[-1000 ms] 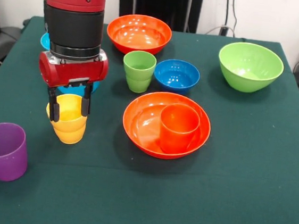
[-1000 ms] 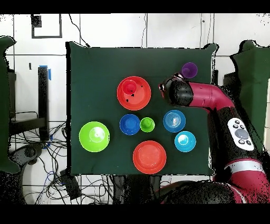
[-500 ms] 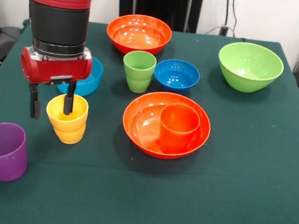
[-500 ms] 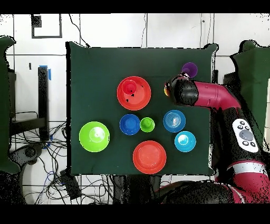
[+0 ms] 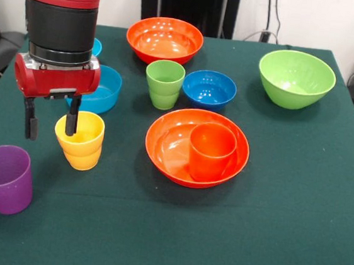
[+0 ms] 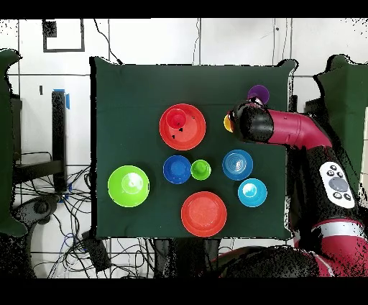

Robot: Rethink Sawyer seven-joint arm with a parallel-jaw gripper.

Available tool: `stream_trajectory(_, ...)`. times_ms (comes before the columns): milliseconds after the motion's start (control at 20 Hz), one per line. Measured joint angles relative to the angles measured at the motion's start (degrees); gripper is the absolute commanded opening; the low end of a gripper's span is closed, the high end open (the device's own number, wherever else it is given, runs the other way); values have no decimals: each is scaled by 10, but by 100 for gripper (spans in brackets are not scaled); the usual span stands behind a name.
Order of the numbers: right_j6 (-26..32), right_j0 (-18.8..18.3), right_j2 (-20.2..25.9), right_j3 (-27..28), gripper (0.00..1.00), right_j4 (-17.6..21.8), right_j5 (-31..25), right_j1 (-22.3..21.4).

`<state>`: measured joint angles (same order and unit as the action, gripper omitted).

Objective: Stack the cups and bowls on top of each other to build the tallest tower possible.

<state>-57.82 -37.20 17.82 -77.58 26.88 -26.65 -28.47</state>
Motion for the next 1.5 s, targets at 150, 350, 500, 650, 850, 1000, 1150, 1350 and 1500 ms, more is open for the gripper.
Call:
stream_trajectory(150, 0, -4, 3, 0, 100, 0, 0, 0)
stream_trajectory(350, 0, -11, 9, -1, 100, 0, 0, 0)
stream_trajectory(500, 0, -18, 15, 0, 100, 0, 0, 1)
stream_trajectory(650, 0, -22, 18, -1, 100, 0, 0, 2)
stream_trajectory(850, 0, -32, 36, -1, 100, -4, -1, 7)
stream_trajectory(1000, 0, -43, 51, -3, 100, -11, -2, 13)
stream_trajectory(1150, 0, -62, 73, -6, 100, -16, -2, 24)
stream_trajectory(1350, 0, -79, 90, -14, 100, -17, -2, 34)
stream_trajectory(1500, 0, -86, 96, -20, 100, -17, -2, 40)
